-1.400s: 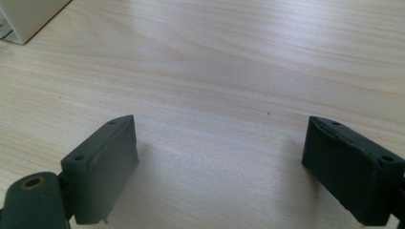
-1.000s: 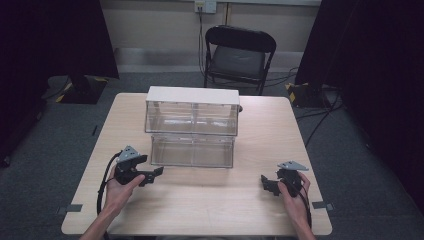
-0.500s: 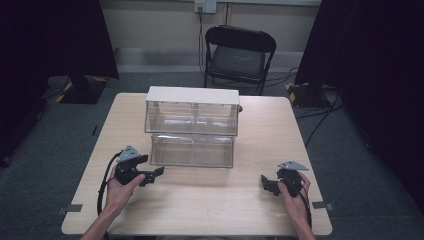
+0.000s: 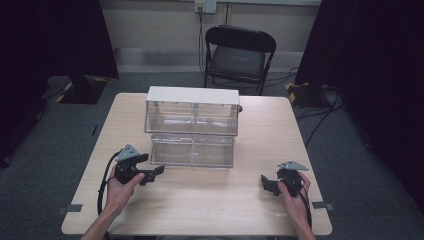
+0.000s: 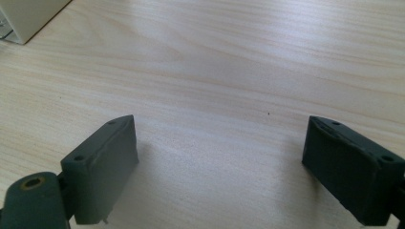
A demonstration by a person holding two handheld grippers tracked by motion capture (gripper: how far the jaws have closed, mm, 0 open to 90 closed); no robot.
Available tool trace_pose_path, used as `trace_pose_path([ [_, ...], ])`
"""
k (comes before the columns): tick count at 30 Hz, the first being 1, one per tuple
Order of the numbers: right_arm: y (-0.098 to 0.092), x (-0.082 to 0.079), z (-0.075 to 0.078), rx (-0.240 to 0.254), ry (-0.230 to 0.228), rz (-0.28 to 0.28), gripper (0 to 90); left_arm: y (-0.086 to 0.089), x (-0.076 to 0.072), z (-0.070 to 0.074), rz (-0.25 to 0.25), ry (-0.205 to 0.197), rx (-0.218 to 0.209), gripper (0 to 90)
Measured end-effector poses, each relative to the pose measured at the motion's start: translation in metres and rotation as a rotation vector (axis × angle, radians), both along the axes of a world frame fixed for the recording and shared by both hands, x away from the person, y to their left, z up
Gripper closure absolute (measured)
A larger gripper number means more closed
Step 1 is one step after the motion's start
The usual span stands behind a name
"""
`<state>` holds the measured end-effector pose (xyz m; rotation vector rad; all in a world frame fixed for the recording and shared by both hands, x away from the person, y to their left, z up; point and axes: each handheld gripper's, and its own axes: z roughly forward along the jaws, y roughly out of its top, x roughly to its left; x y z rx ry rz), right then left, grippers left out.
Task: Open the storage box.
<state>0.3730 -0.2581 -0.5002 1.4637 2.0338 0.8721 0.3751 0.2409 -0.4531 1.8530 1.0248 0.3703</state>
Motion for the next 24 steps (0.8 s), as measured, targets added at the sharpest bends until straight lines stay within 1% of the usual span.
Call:
trace_pose_path([
  [8, 0.000, 0.000, 0.000, 0.001, 0.001, 0.002, 10.9, -0.004, 0.001, 0.000, -0.003, 0.006, 0.006, 15.9],
  [12, 0.000, 0.000, 0.000, 0.001, 0.002, 0.002, 10.8, -0.005, 0.002, 0.000, -0.007, 0.011, -0.008, 15.7],
  [15, 0.000, 0.000, 0.000, 0.001, 0.002, 0.002, 10.9, -0.006, 0.002, 0.001, -0.008, 0.009, -0.007, 15.6],
  [16, 0.000, 0.000, 0.000, 0.001, 0.002, 0.002, 10.8, -0.006, 0.003, 0.001, -0.009, 0.009, 0.002, 15.6],
  [17, 0.000, 0.000, 0.000, 0.001, 0.002, 0.002, 10.8, -0.007, 0.003, 0.002, -0.009, 0.013, -0.008, 15.6],
  [19, 0.000, 0.000, 0.000, 0.001, 0.002, 0.002, 10.7, -0.007, 0.004, 0.005, -0.014, 0.006, 0.001, 15.6],
  [21, 0.000, 0.000, 0.000, 0.001, 0.002, 0.002, 10.7, -0.009, 0.005, 0.008, -0.010, 0.000, 0.001, 15.7],
  [22, 0.000, 0.000, 0.000, 0.000, 0.002, 0.002, 10.7, -0.009, 0.005, 0.009, -0.009, -0.006, 0.017, 15.7],
  [24, 0.000, 0.000, 0.000, 0.001, 0.002, 0.002, 10.7, -0.010, 0.006, 0.010, -0.006, -0.005, 0.012, 15.7],
])
